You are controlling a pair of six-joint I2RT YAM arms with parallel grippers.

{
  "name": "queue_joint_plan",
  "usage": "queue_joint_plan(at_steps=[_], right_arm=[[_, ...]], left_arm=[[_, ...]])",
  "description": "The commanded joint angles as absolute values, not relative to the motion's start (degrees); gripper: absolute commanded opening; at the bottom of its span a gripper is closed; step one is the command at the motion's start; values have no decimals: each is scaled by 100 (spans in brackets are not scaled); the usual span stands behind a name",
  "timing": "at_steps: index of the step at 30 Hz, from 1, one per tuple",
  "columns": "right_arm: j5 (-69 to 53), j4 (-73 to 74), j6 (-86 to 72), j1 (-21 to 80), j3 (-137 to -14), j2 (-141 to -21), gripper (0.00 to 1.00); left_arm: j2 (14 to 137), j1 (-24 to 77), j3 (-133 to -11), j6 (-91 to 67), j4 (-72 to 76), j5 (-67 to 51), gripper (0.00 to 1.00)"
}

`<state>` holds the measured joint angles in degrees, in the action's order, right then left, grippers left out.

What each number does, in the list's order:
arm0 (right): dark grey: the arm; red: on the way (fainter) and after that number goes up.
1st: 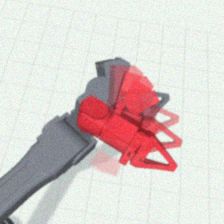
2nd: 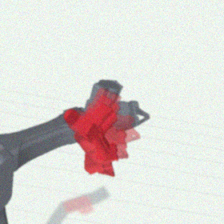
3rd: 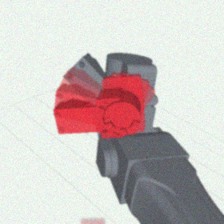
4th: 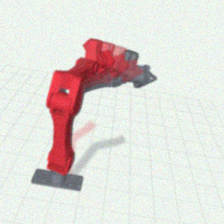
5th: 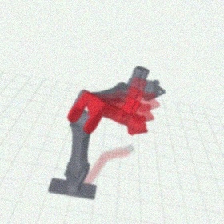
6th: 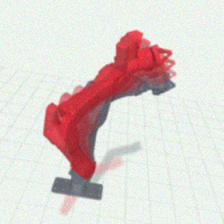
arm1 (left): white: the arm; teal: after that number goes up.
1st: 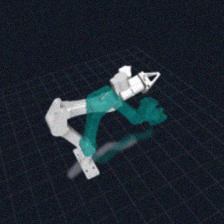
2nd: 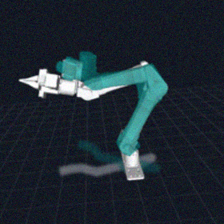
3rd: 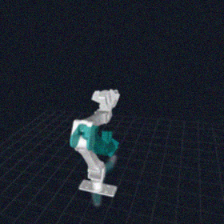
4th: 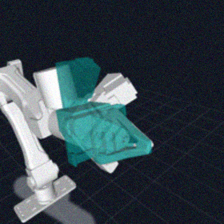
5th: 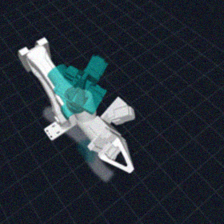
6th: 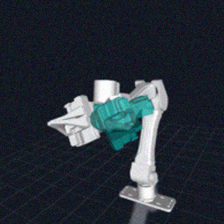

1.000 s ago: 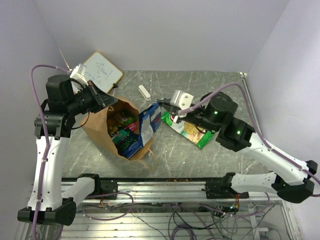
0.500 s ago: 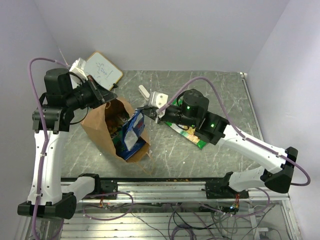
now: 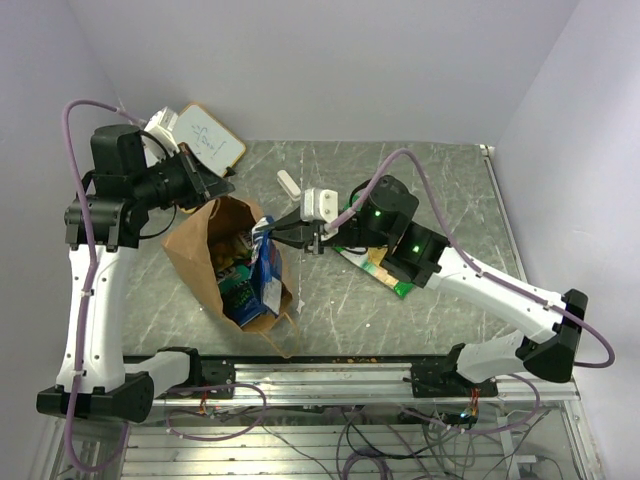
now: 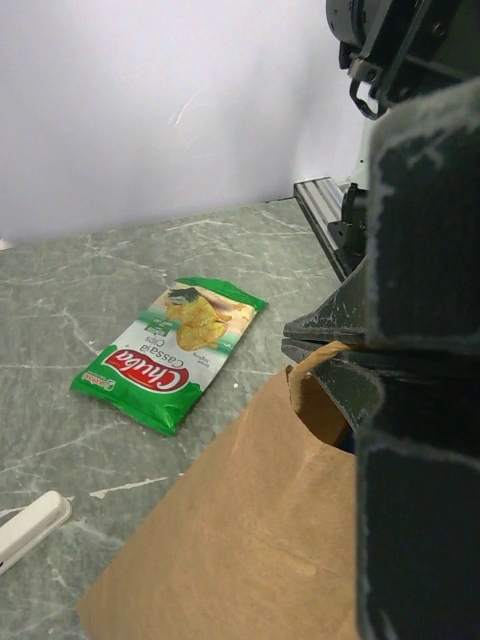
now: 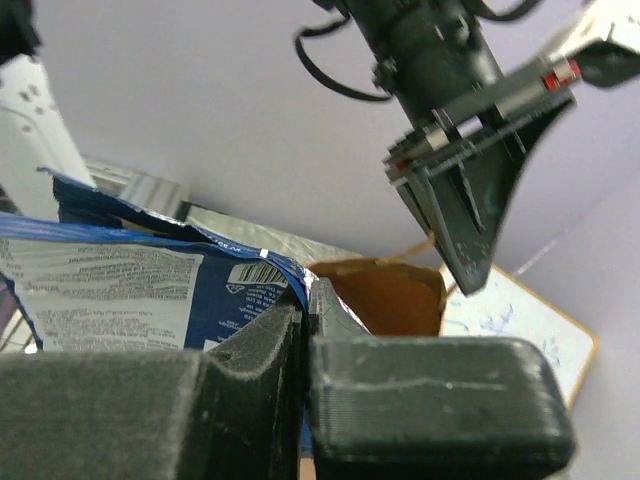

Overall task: Take the snacks out of the paper bag
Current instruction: Adjust the snack in the paper bag.

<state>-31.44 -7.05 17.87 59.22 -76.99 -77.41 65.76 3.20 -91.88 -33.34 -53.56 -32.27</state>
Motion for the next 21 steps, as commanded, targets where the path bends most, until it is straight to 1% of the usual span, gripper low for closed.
queue_joint_plan(at_steps=[1, 3, 6, 9, 14, 18, 21], right_arm=[[-4073, -1143, 1592, 5941, -8098, -7658, 0], [-4126, -1213, 1561, 5942, -8166, -7658, 0], [-3883, -1258, 1825, 5934, -8059, -7738, 0], [-3869, -1314, 2079, 5911, -8114, -8005, 0], [-3803, -2415, 2170, 5629, -7669, -8292, 0], [-3653, -2794, 2434, 5299, -7552, -8671, 0], [-3258, -2950, 2819, 5217, -7510, -8886, 0]], left_arm=[[6609, 308, -9371, -3193, -5235, -3454, 7], [6611, 308, -9338, -3203, -5194, -3466, 7], [6614, 308, -9291, -3249, -5122, -3515, 7], [6577, 309, -9274, -3278, -5097, -3490, 7], [6531, 308, -9276, -3263, -5180, -3471, 7], [6551, 308, -9420, -3210, -5323, -3419, 7], [6586, 308, -9510, -3247, -5370, -3384, 7]])
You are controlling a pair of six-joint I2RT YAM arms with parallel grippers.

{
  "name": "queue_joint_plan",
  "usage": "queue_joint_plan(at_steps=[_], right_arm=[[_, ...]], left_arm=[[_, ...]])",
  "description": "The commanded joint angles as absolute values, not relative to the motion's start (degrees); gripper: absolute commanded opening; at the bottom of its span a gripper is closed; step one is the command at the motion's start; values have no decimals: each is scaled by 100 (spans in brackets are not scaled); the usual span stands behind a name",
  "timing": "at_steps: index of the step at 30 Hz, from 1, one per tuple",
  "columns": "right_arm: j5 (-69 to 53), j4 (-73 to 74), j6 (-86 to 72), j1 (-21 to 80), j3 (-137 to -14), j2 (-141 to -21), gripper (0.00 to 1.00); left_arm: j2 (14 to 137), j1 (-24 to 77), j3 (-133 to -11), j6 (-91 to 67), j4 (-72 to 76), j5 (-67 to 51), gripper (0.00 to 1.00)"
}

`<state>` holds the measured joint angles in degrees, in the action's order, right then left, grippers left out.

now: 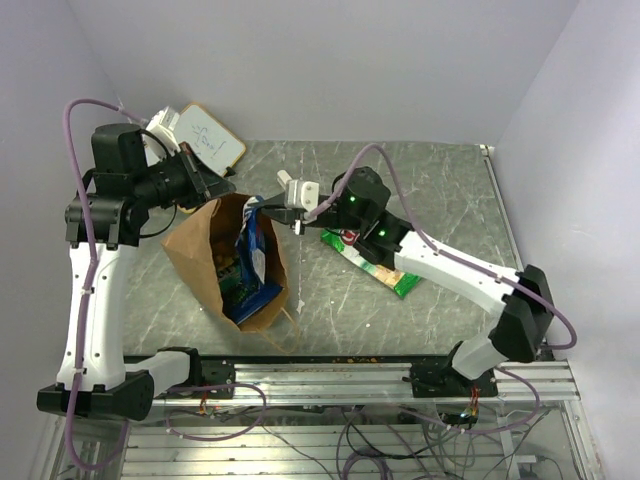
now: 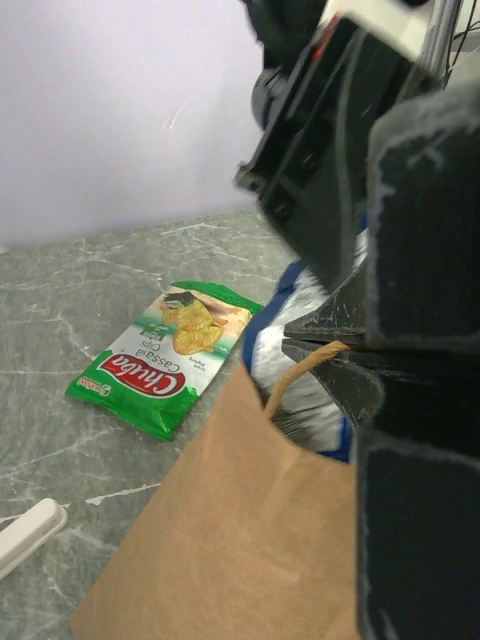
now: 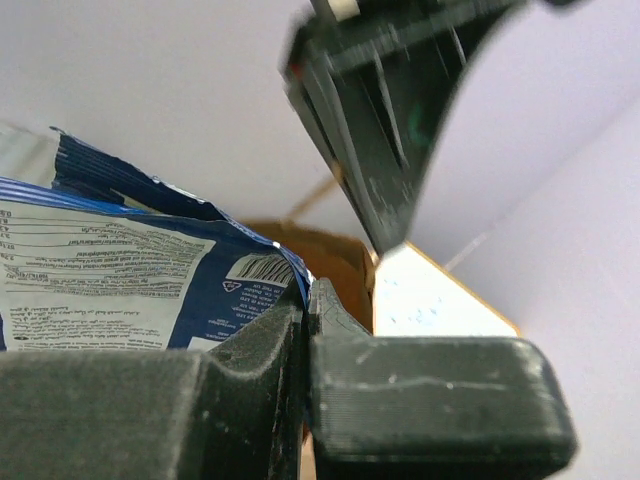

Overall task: Take the snacks out of the paper bag
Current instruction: Adjust the snack in the paper bag.

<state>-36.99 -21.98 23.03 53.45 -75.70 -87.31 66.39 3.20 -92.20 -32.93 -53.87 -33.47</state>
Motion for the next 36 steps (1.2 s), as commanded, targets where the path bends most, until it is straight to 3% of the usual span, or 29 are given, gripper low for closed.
queue_joint_plan(at_steps=[1, 7, 13, 24, 36], right_arm=[[-3215, -2926, 2951, 5216, -7559, -8988, 0], [-2534, -3126, 3462, 5293, -7077, -9269, 0], [-2122, -2350, 3922, 5494, -6291, -8859, 1], [-2340, 83, 4531, 5558, -5431, -7449, 58], [-3240, 836, 4949, 5842, -6128, -7748, 60]], left_arm=[[6598, 308, -9522, -3305, -5346, -3388, 7], [6597, 308, -9381, -3871, -4774, -3478, 7], [6592, 308, -9233, -3929, -4703, -3388, 7], [6512, 308, -8937, -4016, -4497, -3400, 7], [6533, 308, -8873, -4151, -4335, -3472, 7]])
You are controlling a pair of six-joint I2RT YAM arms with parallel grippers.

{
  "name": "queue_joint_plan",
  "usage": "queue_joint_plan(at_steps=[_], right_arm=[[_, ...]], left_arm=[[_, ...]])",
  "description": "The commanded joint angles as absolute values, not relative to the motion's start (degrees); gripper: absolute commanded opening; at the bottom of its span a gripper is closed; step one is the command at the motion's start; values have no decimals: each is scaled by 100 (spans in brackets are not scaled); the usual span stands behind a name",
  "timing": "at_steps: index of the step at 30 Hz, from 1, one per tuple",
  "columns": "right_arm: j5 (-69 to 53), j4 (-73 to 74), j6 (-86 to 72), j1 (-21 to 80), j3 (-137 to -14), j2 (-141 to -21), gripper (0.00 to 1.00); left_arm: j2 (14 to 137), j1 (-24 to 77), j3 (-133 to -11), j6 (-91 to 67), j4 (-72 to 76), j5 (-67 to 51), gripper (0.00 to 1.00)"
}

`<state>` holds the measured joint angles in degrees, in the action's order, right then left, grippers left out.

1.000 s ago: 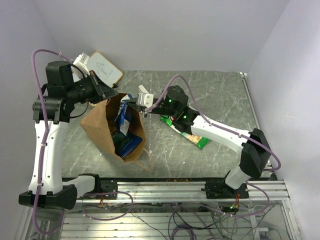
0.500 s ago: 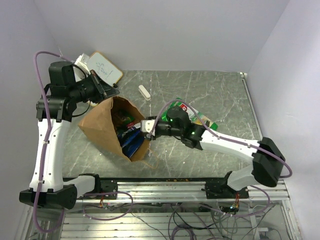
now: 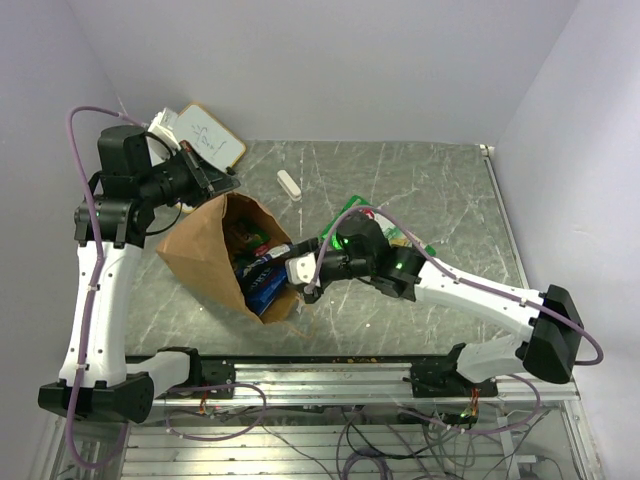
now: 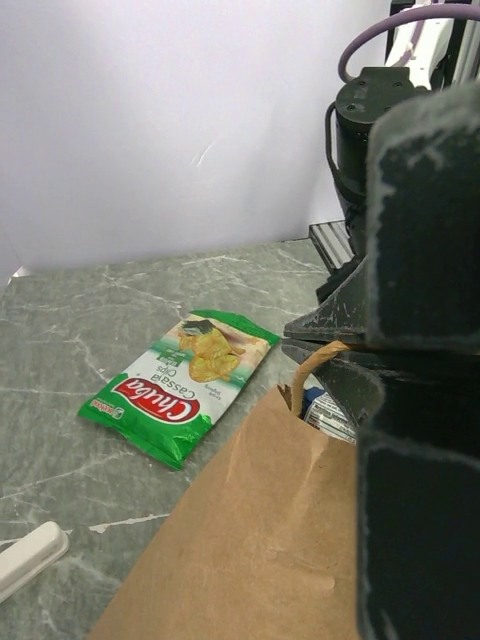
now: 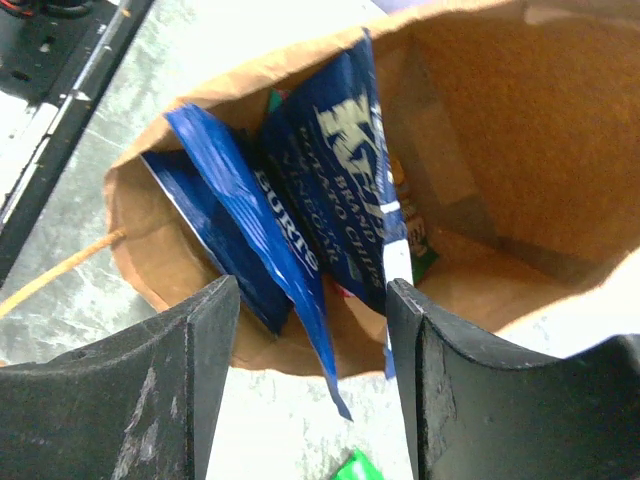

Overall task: Take the snacks out of the paper bag
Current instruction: Adjust the snack in the paper bag, then take out the snack from the paper bag.

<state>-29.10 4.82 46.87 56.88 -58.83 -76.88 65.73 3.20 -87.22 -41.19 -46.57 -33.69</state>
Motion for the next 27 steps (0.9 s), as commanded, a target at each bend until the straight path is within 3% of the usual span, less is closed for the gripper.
queue_joint_plan(at_steps=[1, 17, 21, 27], right_arm=[[-3231, 903, 5024, 5890, -6145, -7779, 60], [-2923, 932, 5647, 6083, -6800, -9101, 50], [-3005, 1060, 5718, 6091, -6897, -9204, 40], [-2843, 1059, 5433, 6101, -7076, -8960, 2]], left_arm=[[6557, 310, -8926, -4128, -4367, -3472, 7], [6473, 312, -8763, -4218, -4425, -3568, 7], [6450, 308, -8762, -4194, -4433, -3525, 7], [6369, 308, -8797, -4153, -4467, -3511, 7]])
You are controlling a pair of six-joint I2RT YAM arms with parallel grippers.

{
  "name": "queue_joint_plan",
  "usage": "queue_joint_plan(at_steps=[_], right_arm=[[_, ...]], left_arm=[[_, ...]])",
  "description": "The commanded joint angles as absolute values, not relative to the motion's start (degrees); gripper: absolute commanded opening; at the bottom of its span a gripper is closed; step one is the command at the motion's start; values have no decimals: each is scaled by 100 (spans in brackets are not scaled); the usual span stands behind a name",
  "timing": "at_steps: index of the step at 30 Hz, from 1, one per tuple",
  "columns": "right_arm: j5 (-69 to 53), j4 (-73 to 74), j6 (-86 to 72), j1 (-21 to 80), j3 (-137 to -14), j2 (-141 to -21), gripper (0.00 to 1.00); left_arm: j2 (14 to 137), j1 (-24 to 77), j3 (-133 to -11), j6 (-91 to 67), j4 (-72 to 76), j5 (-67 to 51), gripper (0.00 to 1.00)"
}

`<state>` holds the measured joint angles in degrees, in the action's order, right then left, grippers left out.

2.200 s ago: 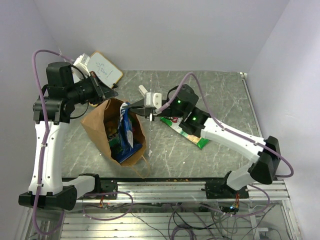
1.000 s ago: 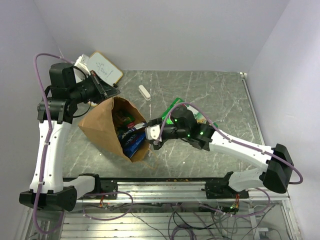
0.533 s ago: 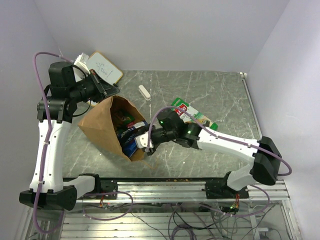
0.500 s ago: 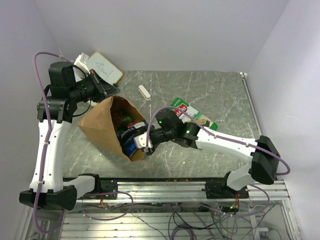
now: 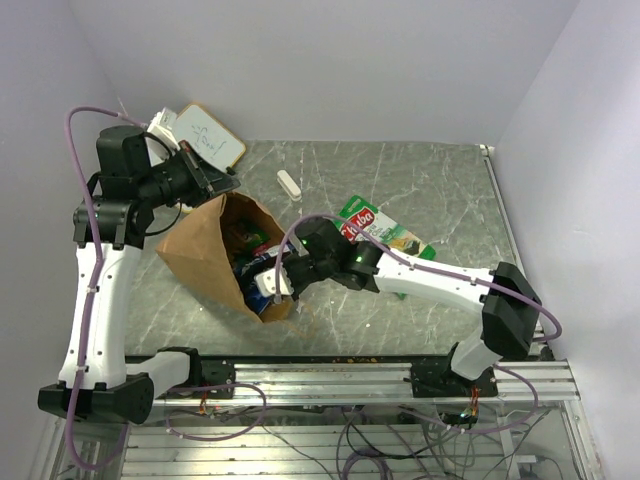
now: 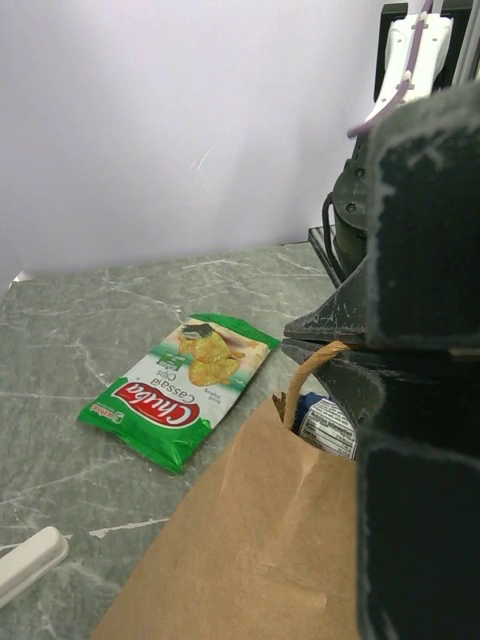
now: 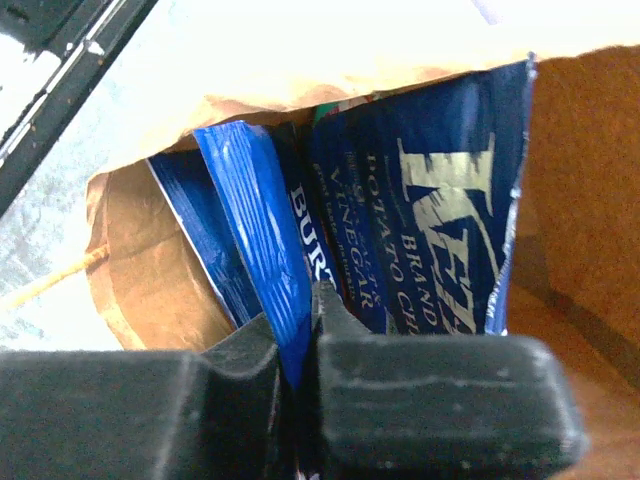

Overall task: Take the snacks out of the paper bag
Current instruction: Take out the snack from the paper bag.

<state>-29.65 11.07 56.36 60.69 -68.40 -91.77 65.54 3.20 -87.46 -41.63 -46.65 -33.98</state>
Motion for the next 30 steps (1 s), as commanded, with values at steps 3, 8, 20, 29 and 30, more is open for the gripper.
queue_joint_plan(at_steps=[3, 8, 20, 29, 30], right_arm=[[-2719, 730, 4828, 6100, -7120, -8754, 0], [-2678, -169, 3286, 6100, -6908, -8263, 0], [-1660, 840, -283, 6126, -7556, -7522, 0], [-957, 1923, -1483, 6126, -7706, -6625, 0], [-928, 1833, -1527, 6126, -7646, -6496, 0]], left_arm=[[6342, 312, -8760, -4118, -4502, -3513, 7], [6286, 311, -8665, -4099, -4504, -3515, 7], [6190, 308, -8507, -4023, -4515, -3560, 7], [5933, 310, -8092, -4292, -4457, -3663, 7], [5945, 308, -8128, -4261, -4520, -3650, 7]])
